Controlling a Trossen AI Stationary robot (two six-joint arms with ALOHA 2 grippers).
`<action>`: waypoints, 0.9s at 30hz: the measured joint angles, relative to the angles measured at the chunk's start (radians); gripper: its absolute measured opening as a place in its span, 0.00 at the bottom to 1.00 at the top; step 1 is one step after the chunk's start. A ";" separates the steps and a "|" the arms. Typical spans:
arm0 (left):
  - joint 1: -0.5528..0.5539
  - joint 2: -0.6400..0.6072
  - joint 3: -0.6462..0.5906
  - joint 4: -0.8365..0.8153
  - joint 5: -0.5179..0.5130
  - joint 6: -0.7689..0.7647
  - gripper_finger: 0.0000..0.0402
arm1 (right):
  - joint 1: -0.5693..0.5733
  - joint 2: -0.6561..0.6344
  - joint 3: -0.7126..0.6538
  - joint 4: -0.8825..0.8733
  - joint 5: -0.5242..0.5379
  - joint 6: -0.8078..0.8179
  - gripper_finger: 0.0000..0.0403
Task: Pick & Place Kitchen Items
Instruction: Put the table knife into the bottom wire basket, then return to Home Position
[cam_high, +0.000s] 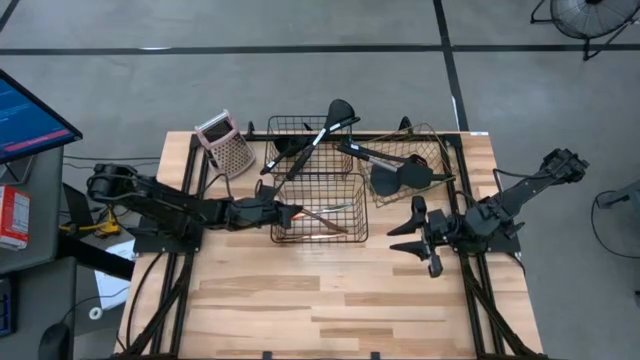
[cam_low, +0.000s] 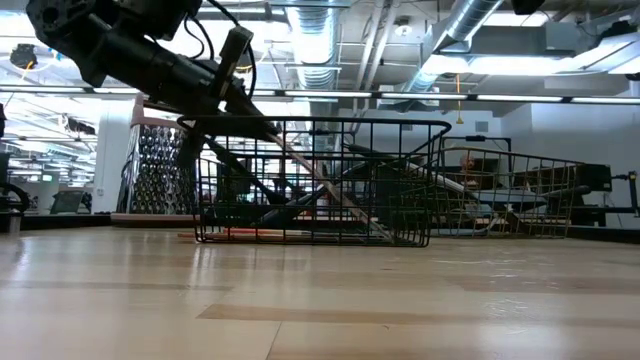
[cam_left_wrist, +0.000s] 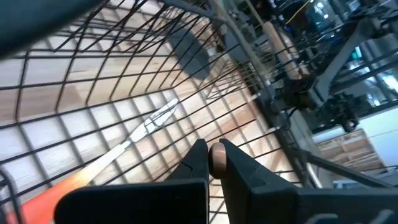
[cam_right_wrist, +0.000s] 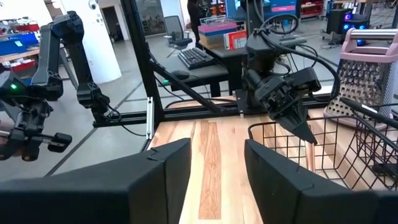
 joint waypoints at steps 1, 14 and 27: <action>0.000 0.005 0.000 -0.003 0.001 0.001 0.00 | 0.000 -0.001 0.000 0.000 0.000 0.000 0.37; -0.004 0.012 0.001 0.021 0.032 0.083 0.07 | -0.001 -0.002 0.000 0.001 0.000 0.011 0.36; 0.014 -0.014 0.002 0.044 0.047 0.175 0.48 | -0.001 -0.002 0.000 0.001 0.024 0.007 0.44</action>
